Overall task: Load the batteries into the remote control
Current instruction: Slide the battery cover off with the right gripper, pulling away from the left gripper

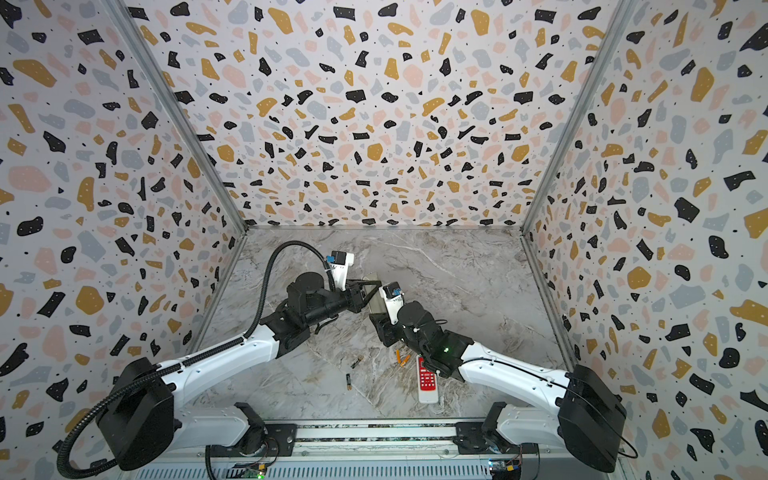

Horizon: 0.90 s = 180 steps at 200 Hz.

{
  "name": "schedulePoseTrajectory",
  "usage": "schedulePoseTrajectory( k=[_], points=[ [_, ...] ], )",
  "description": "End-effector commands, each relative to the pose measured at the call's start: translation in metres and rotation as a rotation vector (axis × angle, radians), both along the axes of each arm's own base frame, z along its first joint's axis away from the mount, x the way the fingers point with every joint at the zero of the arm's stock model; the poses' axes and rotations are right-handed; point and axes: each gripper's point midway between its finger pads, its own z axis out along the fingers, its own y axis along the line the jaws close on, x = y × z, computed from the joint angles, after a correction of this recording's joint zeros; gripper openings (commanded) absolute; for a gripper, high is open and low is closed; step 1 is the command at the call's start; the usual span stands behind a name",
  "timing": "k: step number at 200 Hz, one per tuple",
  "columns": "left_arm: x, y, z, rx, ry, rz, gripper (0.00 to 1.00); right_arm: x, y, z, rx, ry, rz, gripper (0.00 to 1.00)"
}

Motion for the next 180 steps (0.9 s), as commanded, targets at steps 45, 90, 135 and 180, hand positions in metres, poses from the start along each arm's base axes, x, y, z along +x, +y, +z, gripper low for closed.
schedulePoseTrajectory(
  k=[45, 90, 135, 180],
  points=[
    [0.000, 0.031, -0.029, 0.091, 0.156, -0.087, 0.00, -0.041, -0.027, 0.039, -0.076, -0.296, 0.169, 0.82],
    [-0.033, 0.019, -0.045, 0.026, 0.254, -0.267, 0.00, -0.060, -0.027, 0.049, -0.173, -0.524, 0.302, 0.81],
    [-0.056, 0.018, -0.053, 0.003, 0.309, -0.351, 0.00, -0.065, -0.010, 0.039, -0.282, -0.625, 0.400, 0.80],
    [-0.061, 0.018, -0.056, -0.009, 0.335, -0.374, 0.00, -0.067, 0.007, 0.028, -0.341, -0.659, 0.458, 0.81]
  ],
)
